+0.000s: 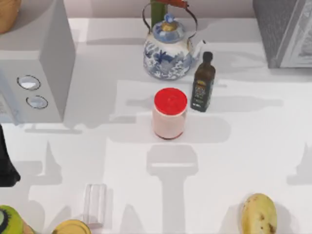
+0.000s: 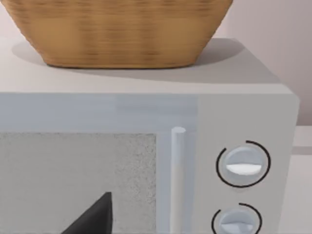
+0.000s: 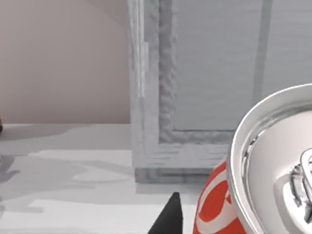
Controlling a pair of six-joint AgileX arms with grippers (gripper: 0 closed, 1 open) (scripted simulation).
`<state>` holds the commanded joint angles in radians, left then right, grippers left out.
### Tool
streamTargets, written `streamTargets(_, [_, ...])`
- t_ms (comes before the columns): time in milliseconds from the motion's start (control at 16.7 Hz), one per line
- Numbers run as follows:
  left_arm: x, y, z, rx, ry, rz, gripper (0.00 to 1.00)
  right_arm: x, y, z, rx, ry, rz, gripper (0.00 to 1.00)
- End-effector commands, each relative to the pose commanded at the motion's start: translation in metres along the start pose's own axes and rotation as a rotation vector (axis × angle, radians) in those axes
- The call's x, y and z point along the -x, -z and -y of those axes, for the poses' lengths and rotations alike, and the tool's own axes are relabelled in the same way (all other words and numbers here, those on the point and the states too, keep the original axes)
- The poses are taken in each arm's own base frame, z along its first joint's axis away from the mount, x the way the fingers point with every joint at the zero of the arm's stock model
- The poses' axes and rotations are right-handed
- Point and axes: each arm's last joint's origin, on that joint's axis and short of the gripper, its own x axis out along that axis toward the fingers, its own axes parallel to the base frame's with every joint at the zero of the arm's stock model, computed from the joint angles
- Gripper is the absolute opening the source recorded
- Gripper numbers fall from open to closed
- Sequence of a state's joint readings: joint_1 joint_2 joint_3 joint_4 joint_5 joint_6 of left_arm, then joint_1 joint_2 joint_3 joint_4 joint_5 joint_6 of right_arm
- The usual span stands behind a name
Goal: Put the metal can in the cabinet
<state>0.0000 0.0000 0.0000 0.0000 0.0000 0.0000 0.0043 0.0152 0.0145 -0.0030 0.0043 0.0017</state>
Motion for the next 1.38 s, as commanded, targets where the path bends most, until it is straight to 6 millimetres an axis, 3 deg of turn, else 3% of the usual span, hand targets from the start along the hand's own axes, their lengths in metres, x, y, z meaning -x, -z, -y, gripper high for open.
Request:
streamTargets(180, [0.000, 0.000, 0.000, 0.000, 0.000, 0.000, 1.00, -0.001, -0.022, -0.001, 0.007, 0.009, -0.028, 0.00])
streamTargets(360, [0.000, 0.000, 0.000, 0.000, 0.000, 0.000, 1.00, -0.009, -0.067, -0.002, 0.015, 0.022, -0.075, 0.00])
streamTargets(540, [0.000, 0.000, 0.000, 0.000, 0.000, 0.000, 1.00, -0.029, -0.133, -0.006, 0.020, 0.035, -0.098, 0.00])
streamTargets(780, [0.000, 0.000, 0.000, 0.000, 0.000, 0.000, 1.00, -0.065, -0.240, -0.015, 0.012, 0.042, -0.044, 0.00])
streamTargets(960, [0.000, 0.000, 0.000, 0.000, 0.000, 0.000, 1.00, -0.099, -0.297, -0.026, 0.003, 0.036, -0.017, 0.00])
streamTargets(1140, [0.000, 0.000, 0.000, 0.000, 0.000, 0.000, 1.00, -0.126, -0.329, -0.037, -0.001, 0.021, -0.003, 0.00])
streamTargets(1380, [0.000, 0.000, 0.000, 0.000, 0.000, 0.000, 1.00, -0.147, -0.347, -0.048, -0.002, 0.001, 0.004, 0.00])
